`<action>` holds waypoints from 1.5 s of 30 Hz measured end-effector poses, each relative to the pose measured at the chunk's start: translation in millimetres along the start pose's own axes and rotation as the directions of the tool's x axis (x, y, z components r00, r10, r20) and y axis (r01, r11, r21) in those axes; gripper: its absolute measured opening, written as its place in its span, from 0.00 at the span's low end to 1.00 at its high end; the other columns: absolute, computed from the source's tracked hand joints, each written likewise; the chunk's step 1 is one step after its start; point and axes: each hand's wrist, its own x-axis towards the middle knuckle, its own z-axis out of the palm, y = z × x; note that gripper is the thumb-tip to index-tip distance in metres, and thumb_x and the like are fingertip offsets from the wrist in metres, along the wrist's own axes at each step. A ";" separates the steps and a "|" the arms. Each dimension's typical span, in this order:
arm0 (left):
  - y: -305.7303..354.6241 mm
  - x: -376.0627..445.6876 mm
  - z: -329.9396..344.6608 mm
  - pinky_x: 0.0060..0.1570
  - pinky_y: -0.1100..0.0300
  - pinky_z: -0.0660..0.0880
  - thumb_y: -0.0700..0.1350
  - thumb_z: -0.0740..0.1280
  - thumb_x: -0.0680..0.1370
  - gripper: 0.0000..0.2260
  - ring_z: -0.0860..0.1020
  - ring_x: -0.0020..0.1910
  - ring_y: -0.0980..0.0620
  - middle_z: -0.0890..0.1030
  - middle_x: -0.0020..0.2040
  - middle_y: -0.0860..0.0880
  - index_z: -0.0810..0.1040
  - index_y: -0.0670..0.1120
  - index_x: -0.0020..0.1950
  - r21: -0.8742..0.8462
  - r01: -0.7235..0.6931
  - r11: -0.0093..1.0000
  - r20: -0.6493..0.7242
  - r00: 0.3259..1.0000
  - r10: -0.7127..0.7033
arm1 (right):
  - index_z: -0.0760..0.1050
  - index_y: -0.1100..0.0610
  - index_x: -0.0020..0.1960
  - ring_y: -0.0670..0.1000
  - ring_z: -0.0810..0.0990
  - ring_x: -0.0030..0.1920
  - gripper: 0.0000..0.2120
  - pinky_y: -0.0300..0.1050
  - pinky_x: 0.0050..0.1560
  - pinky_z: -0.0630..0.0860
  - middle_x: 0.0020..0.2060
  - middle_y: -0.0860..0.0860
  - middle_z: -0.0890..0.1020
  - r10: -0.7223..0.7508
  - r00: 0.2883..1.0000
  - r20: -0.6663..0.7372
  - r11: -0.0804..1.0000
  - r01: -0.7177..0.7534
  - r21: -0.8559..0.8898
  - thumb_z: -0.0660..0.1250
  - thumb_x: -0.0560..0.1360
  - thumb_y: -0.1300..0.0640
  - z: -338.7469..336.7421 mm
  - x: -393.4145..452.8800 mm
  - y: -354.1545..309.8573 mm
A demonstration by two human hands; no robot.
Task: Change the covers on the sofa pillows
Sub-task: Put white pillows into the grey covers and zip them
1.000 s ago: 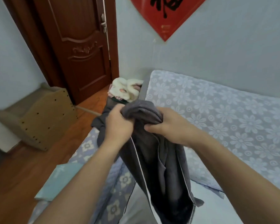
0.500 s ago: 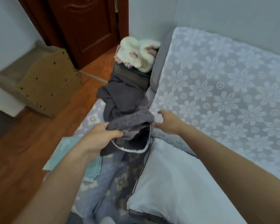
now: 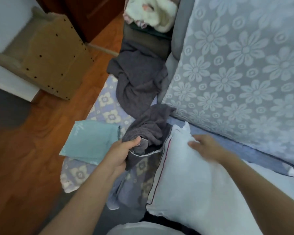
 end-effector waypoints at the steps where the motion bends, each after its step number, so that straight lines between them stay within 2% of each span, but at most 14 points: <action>1: 1.4 -0.8 4.8 0.55 0.45 0.80 0.42 0.75 0.75 0.14 0.84 0.53 0.39 0.85 0.53 0.38 0.84 0.37 0.57 0.014 -0.012 1.000 0.007 1.000 0.012 | 0.75 0.54 0.38 0.47 0.78 0.36 0.16 0.42 0.38 0.68 0.32 0.44 0.76 -0.061 0.998 -0.030 0.997 0.062 0.042 0.63 0.79 0.45 -4.1 -26.3 -7.0; 3: 5.6 -8.7 22.9 0.60 0.42 0.78 0.43 0.75 0.75 0.12 0.84 0.53 0.37 0.86 0.52 0.38 0.84 0.37 0.56 0.091 -0.054 0.994 0.069 0.996 0.048 | 0.69 0.57 0.36 0.41 0.70 0.32 0.20 0.38 0.36 0.65 0.30 0.43 0.71 -0.137 0.988 -0.077 0.983 0.146 0.113 0.62 0.82 0.47 -15.6 -88.5 -20.1; 5: 6.0 -17.4 38.9 0.58 0.45 0.78 0.41 0.74 0.76 0.09 0.84 0.52 0.37 0.86 0.50 0.39 0.85 0.39 0.53 0.186 -0.116 0.976 0.139 0.986 0.091 | 0.70 0.56 0.37 0.42 0.74 0.37 0.17 0.36 0.41 0.67 0.34 0.42 0.74 -0.164 0.976 -0.140 0.972 0.185 0.147 0.62 0.83 0.52 -18.3 -133.0 -23.8; 7: 5.1 -32.5 60.4 0.55 0.48 0.79 0.40 0.74 0.76 0.06 0.85 0.50 0.39 0.87 0.48 0.40 0.86 0.40 0.51 0.275 -0.183 0.944 0.223 0.967 0.122 | 0.74 0.56 0.41 0.40 0.75 0.41 0.13 0.34 0.45 0.69 0.38 0.40 0.77 -0.099 0.966 -0.241 0.957 0.158 0.242 0.61 0.83 0.53 -24.3 -167.1 -24.0; 9: 2.7 -44.1 77.2 0.51 0.50 0.79 0.39 0.73 0.76 0.05 0.85 0.48 0.41 0.87 0.47 0.40 0.87 0.40 0.50 0.333 -0.242 0.911 0.296 0.944 0.143 | 0.69 0.56 0.38 0.41 0.71 0.35 0.16 0.37 0.38 0.66 0.32 0.40 0.73 0.010 0.938 -0.346 0.935 0.113 0.335 0.59 0.84 0.53 -26.2 -186.3 -23.8; 14: -5.6 -70.7 104.4 0.51 0.50 0.79 0.35 0.72 0.76 0.07 0.84 0.48 0.40 0.86 0.49 0.38 0.85 0.37 0.54 0.228 -0.304 0.925 0.265 0.933 0.242 | 0.72 0.63 0.40 0.47 0.72 0.38 0.17 0.42 0.41 0.67 0.36 0.52 0.78 0.081 0.846 -0.526 0.944 0.104 0.314 0.59 0.84 0.55 -56.9 -225.8 -8.4; 17: -8.5 -83.3 108.0 0.53 0.47 0.78 0.32 0.72 0.75 0.08 0.84 0.47 0.40 0.86 0.49 0.38 0.84 0.37 0.54 0.174 -0.340 0.924 0.226 0.927 0.298 | 0.75 0.60 0.39 0.49 0.73 0.39 0.16 0.42 0.42 0.68 0.35 0.49 0.79 0.105 0.786 -0.609 0.952 0.098 0.291 0.60 0.83 0.56 -123.1 -261.2 10.9; 20: -10.9 -95.2 108.4 0.51 0.47 0.77 0.30 0.71 0.74 0.09 0.83 0.44 0.41 0.86 0.45 0.39 0.83 0.36 0.53 0.158 -0.358 0.920 0.218 0.922 0.321 | 0.77 0.54 0.36 0.45 0.74 0.35 0.18 0.45 0.40 0.70 0.31 0.43 0.80 0.077 0.823 -0.562 0.968 0.073 0.240 0.60 0.83 0.53 -191.6 -284.8 19.3; 22: -14.8 -104.3 111.7 0.49 0.49 0.77 0.29 0.71 0.74 0.07 0.82 0.41 0.42 0.85 0.42 0.40 0.84 0.36 0.50 0.157 -0.376 0.913 0.221 0.915 0.338 | 0.79 0.55 0.41 0.46 0.76 0.38 0.16 0.50 0.46 0.72 0.36 0.47 0.83 -0.005 0.842 -0.539 0.990 0.081 0.118 0.60 0.83 0.52 -208.0 -276.9 11.2; 26: -20.8 -119.6 122.0 0.39 0.57 0.78 0.27 0.70 0.74 0.10 0.82 0.35 0.49 0.85 0.37 0.45 0.84 0.41 0.43 0.186 -0.430 0.884 0.225 0.894 0.388 | 0.74 0.58 0.40 0.41 0.68 0.35 0.15 0.39 0.44 0.68 0.36 0.49 0.77 -0.204 0.916 -0.347 0.978 0.208 -0.026 0.60 0.84 0.55 -146.7 -238.7 -26.5; 33: -45.8 -135.3 122.9 0.36 0.63 0.77 0.32 0.73 0.75 0.05 0.81 0.37 0.54 0.86 0.39 0.48 0.84 0.42 0.45 0.301 -0.541 0.785 0.281 0.837 0.469 | 0.62 0.53 0.36 0.41 0.63 0.30 0.18 0.41 0.36 0.61 0.31 0.42 0.66 -0.239 0.934 -0.267 0.946 0.285 0.152 0.59 0.84 0.53 -86.2 -217.0 -31.6; 38: -48.8 -143.7 133.0 0.36 0.66 0.77 0.31 0.72 0.75 0.07 0.81 0.35 0.57 0.85 0.37 0.50 0.83 0.42 0.44 0.273 -0.565 0.779 0.306 0.818 0.487 | 0.72 0.59 0.43 0.40 0.69 0.35 0.14 0.41 0.42 0.66 0.36 0.43 0.73 -0.235 0.951 -0.201 0.939 0.276 0.203 0.58 0.84 0.54 -83.1 -221.9 -30.2; 42: -48.9 -148.4 135.6 0.40 0.65 0.79 0.32 0.74 0.74 0.07 0.82 0.38 0.57 0.86 0.39 0.50 0.84 0.44 0.44 0.265 -0.587 0.765 0.306 0.803 0.511 | 0.77 0.56 0.46 0.41 0.74 0.39 0.19 0.38 0.41 0.69 0.40 0.41 0.78 -0.253 0.943 -0.218 0.926 0.301 0.230 0.59 0.82 0.42 -74.6 -230.1 -33.9; 45: -48.1 -148.8 133.4 0.40 0.64 0.79 0.33 0.74 0.74 0.07 0.82 0.39 0.57 0.87 0.40 0.49 0.85 0.45 0.44 0.271 -0.582 0.766 0.291 0.809 0.511 | 0.72 0.52 0.35 0.41 0.70 0.31 0.18 0.37 0.34 0.65 0.29 0.42 0.72 -0.329 0.913 -0.243 0.938 0.346 0.031 0.65 0.79 0.43 -67.3 -229.7 -39.3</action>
